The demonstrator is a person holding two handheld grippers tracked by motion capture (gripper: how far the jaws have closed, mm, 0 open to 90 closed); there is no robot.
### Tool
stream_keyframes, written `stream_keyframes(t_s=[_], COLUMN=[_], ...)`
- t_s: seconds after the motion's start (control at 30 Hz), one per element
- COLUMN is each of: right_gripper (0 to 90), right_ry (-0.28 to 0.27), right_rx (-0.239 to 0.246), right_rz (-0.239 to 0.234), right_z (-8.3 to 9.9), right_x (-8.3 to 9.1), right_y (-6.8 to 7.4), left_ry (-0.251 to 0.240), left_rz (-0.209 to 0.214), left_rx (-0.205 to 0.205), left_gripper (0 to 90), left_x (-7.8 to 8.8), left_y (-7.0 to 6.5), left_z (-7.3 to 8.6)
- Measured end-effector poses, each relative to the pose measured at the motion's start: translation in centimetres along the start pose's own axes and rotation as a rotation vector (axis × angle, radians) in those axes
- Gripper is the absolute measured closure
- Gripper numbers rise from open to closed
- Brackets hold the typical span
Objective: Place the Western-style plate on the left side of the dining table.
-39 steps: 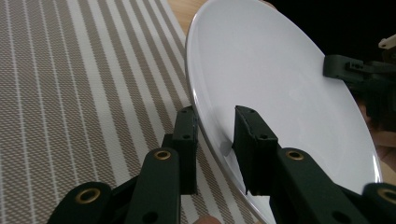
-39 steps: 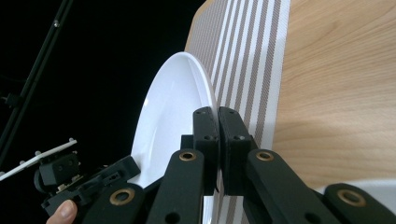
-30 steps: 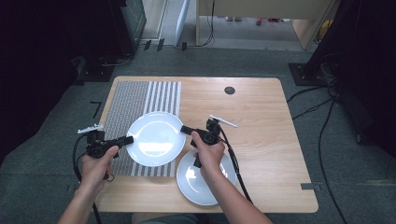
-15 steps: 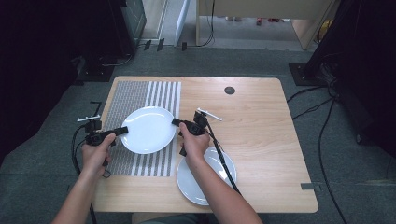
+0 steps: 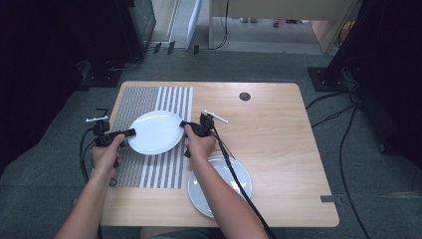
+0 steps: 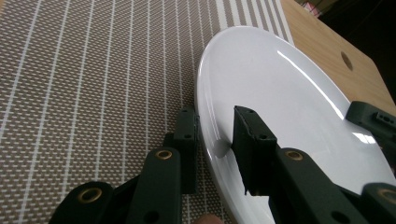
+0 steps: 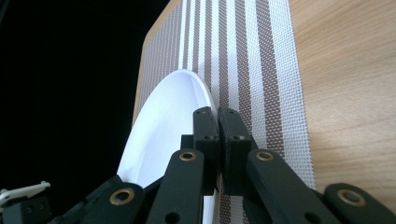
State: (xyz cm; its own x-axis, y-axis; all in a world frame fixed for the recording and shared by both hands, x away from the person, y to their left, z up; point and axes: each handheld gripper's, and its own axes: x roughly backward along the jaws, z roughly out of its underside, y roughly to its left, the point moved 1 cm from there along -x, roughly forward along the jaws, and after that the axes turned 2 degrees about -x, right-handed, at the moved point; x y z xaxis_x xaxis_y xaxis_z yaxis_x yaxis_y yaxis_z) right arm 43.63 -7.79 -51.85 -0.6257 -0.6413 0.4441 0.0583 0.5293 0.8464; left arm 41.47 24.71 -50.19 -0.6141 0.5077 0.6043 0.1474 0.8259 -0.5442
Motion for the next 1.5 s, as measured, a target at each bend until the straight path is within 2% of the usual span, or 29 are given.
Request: stream_keyframes(t_s=[0.1, 0.13, 0.17, 0.2, 0.3, 0.4, 0.5, 0.63, 0.7, 0.77, 0.97, 1.0, 1.13, 1.23, 1.27, 1.33, 1.37, 1.4, 1.47, 1.5], right_gripper=[88.2, 88.2, 88.2, 88.1, 88.1, 87.9, 87.7, 86.5, 85.5, 84.2, 83.6, 83.4, 83.0, 81.1, 78.9, 76.9, 74.2, 71.1, 67.1, 63.1], right_ry=[-0.006, -0.008, -0.008, -0.024, -0.015, -0.016, -0.024, -0.034, -0.046, -0.049, -0.040, -0.034, -0.036, -0.029, -0.021, -0.019, -0.014, -0.008, -0.008, -0.017], right_rx=[-0.017, 0.014, 0.014, 0.046, 0.044, 0.071, 0.068, 0.080, 0.107, 0.113, 0.139, 0.157, 0.181, 0.221, 0.237, 0.240, 0.244, 0.249, 0.258, 0.279], right_rz=[-0.003, 0.006, 0.006, 0.013, 0.014, 0.028, 0.024, 0.024, 0.035, 0.048, 0.051, 0.050, 0.060, 0.079, 0.071, 0.067, 0.061, 0.058, 0.058, 0.054], right_z=[-0.1, -0.1, -0.1, -0.2, -0.4, -0.6, -0.7, -0.7, -0.8, -0.8, -0.6, -0.6, -0.6, -0.4, -0.4, -0.4, -0.4, -0.5, -0.6, -0.8], right_x=[-0.3, -0.7, -0.7, -1.1, -1.7, -2.4, -2.8, -3.3, -3.6, -3.7, -4.3, -4.4, -4.5, -4.7, -4.7, -4.7, -4.7, -4.7, -4.6, -4.5], right_y=[0.1, 0.6, 0.6, 0.9, 0.8, 0.8, 0.9, 0.8, 0.7, 0.4, 0.2, 0.2, 0.2, 0.1, 0.0, 0.0, 0.0, 0.1, 0.3, 0.3], left_ry=[-0.002, -0.016, -0.016, -0.033, -0.036, -0.037, -0.036, -0.039, -0.022, -0.015, -0.033, -0.027, -0.015, -0.018, -0.020, -0.019, -0.025, -0.035, -0.062, -0.067], left_rz=[-0.012, -0.021, -0.021, -0.024, -0.036, -0.056, -0.071, -0.061, -0.065, -0.071, -0.108, -0.117, -0.118, -0.124, -0.131, -0.138, -0.145, -0.159, -0.178, -0.179], left_rx=[0.012, 0.031, 0.031, 0.047, 0.064, 0.068, 0.054, 0.063, 0.055, 0.038, 0.038, 0.028, 0.036, 0.031, 0.015, 0.007, -0.004, -0.020, -0.045, -0.046], left_gripper=[72.4, 72.2, 72.3, 72.4, 72.9, 72.9, 73.0, 73.1, 72.9, 73.0, 71.8, 71.4, 69.4, 67.9, 65.8, 59.3, 59.3, 55.0, 53.7, 51.1], left_x=[-0.2, -0.3, -0.3, -0.4, -0.8, -1.0, -1.0, -0.9, -1.2, -1.4, -1.5, -1.6, -1.7, -1.9, -1.9, -2.0, -2.0, -1.9, -1.4, -1.3], left_y=[0.3, 0.4, 0.4, 0.6, 0.8, 0.9, 0.9, 1.0, 0.9, 0.8, 0.8, 0.8, 1.0, 0.9, 0.8, 0.7, 0.7, 0.6, 0.5, 0.5], left_z=[-0.2, -0.3, -0.3, -0.4, -0.6, -0.9, -1.3, -1.7, -1.7, -1.6, -1.7, -1.6, -1.4, -1.3, -1.3, -1.3, -1.3, -1.3, -1.4, -1.5])
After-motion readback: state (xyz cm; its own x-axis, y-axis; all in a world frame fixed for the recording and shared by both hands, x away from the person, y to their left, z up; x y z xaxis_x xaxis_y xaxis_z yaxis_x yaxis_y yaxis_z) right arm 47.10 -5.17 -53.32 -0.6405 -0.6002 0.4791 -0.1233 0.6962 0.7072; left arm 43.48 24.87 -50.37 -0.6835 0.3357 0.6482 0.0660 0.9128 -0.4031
